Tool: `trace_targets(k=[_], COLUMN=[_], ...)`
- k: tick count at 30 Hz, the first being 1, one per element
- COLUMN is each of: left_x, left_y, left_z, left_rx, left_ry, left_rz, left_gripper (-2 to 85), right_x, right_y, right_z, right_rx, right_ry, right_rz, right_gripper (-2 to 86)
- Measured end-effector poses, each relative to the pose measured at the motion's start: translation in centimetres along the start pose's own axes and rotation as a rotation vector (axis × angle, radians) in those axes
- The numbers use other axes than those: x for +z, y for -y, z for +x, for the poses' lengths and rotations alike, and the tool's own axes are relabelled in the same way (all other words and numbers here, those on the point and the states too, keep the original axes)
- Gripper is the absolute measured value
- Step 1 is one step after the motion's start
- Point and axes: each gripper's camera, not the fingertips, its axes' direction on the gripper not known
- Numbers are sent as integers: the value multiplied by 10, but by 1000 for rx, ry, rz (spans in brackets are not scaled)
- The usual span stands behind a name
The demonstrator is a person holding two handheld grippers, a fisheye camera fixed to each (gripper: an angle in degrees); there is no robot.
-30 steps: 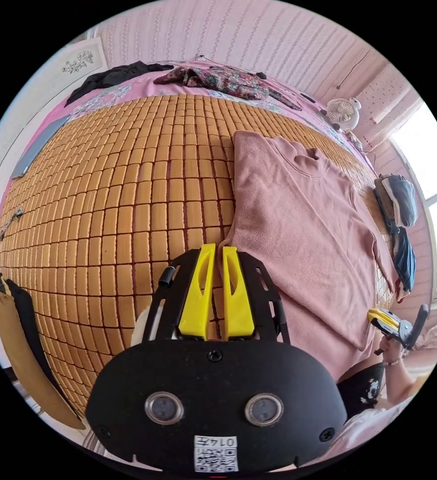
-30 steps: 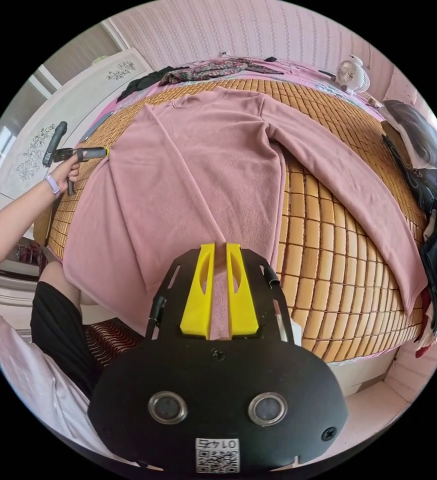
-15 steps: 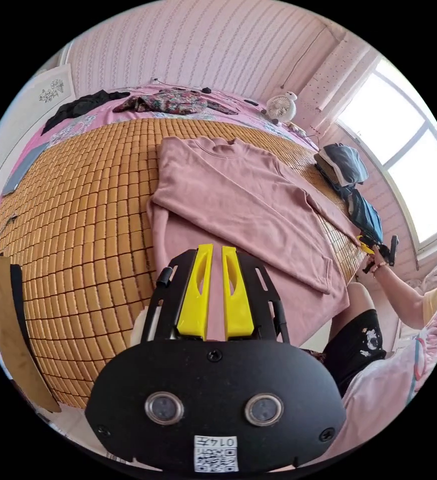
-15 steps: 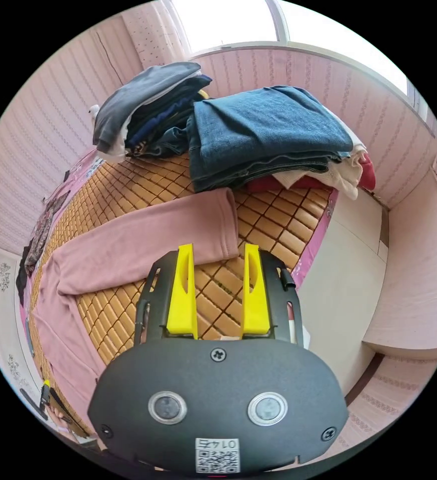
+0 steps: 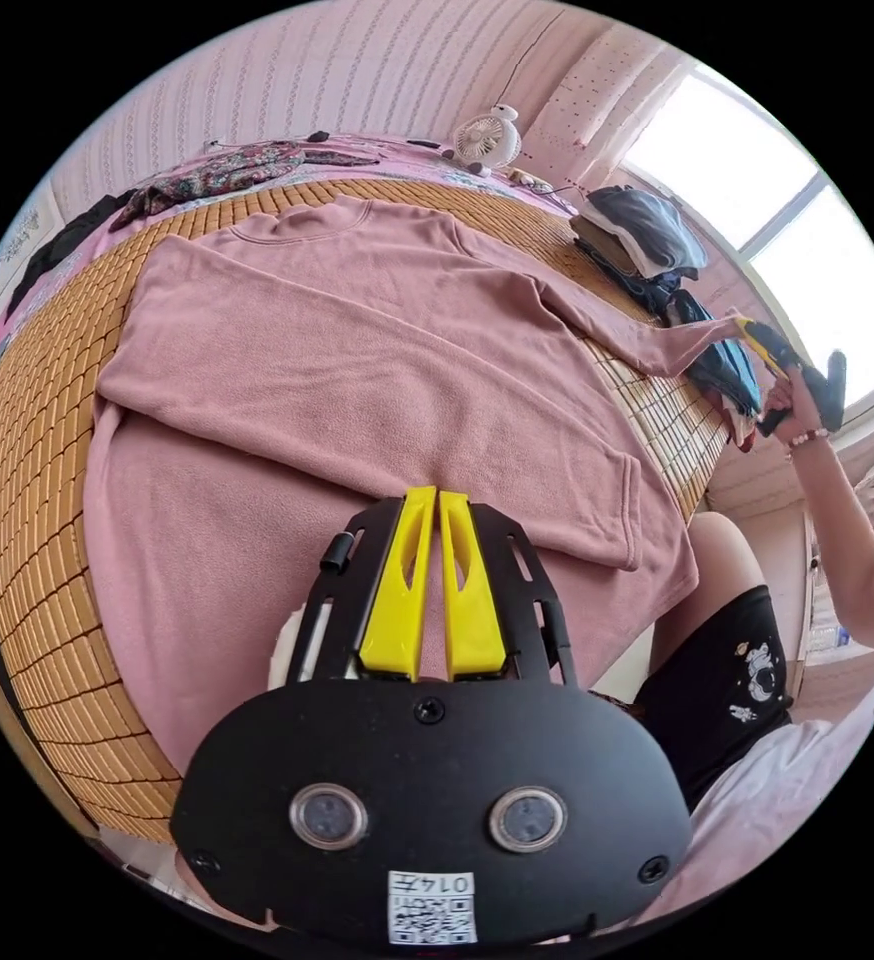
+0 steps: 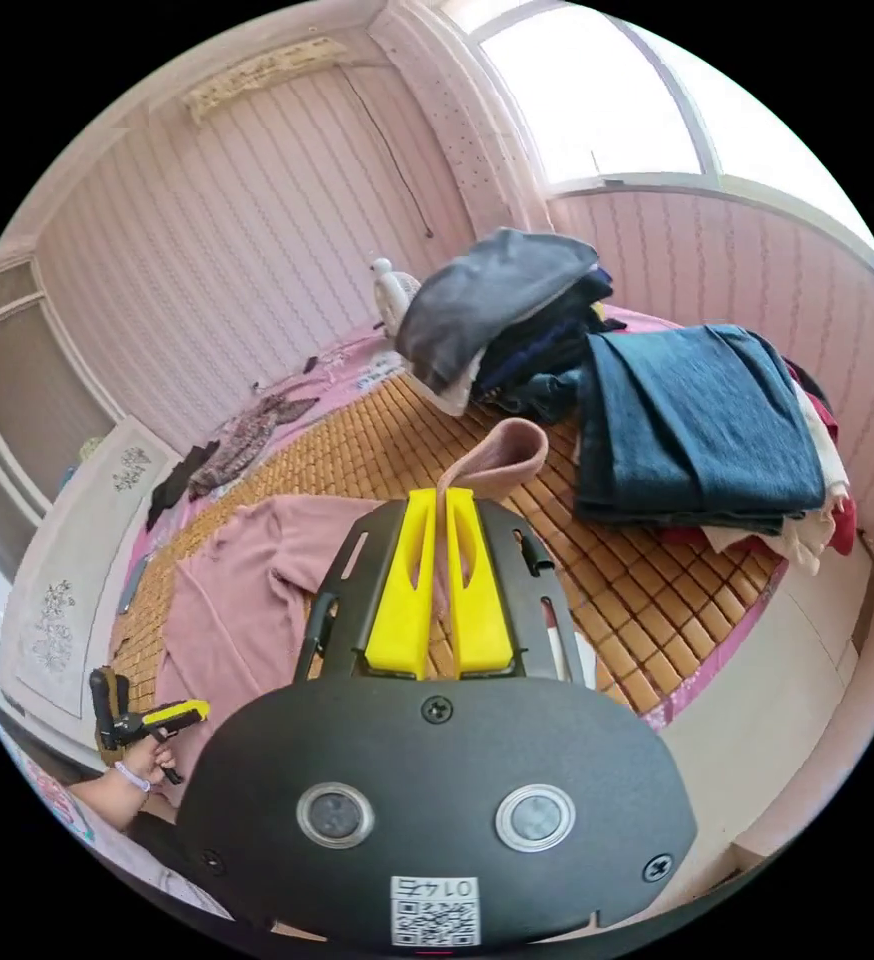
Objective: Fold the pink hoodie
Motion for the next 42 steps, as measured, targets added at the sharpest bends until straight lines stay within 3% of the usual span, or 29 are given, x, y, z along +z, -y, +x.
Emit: trace_targets(k=[3,6,8,10,12,16,19,24,28,33,39,42], left_x=[-6,-34,-67,-92,-113,-141,-147,-140,-125,-101,-57,-30], left_y=[-3,-19,-38,-57,-79,-125,-144,-117,-45,53,137,165], left_z=[-18,-40,-59,-74,-90,-123,-136,-154,-177,-202,-237,-244], left_rx=[-122,-233,-293,-325,-363,-454,-498,-435,-330,-237,-321,-342], left_ry=[-113,-199,-163,-104,-37,77,105,57,-59,-43,-15,-36], left_rz=[55,210,308,357,374,328,314,327,322,281,278,180], left_gripper=[-10,-10,-10,-10,-10,-9,-7,27,59,80,120,120], right_x=[-23,-28,-22,1,27,75,83,117,179,265,364,392], right_y=[23,23,7,-40,-92,-197,-218,-189,-136,-87,-72,-69], right_z=[-67,-151,-204,-264,-294,-298,-283,-258,-236,-223,-215,-211], right_rx=[-165,-363,-474,-607,-696,-734,-720,-719,-629,-514,-390,-300], right_ry=[333,655,835,1009,1042,898,825,568,333,127,-12,52], right_rz=[149,176,118,-72,-278,-682,-779,-723,-627,-578,-645,-696], right_gripper=[10,11,14,23,49,82,83,83,84,95,111,94])
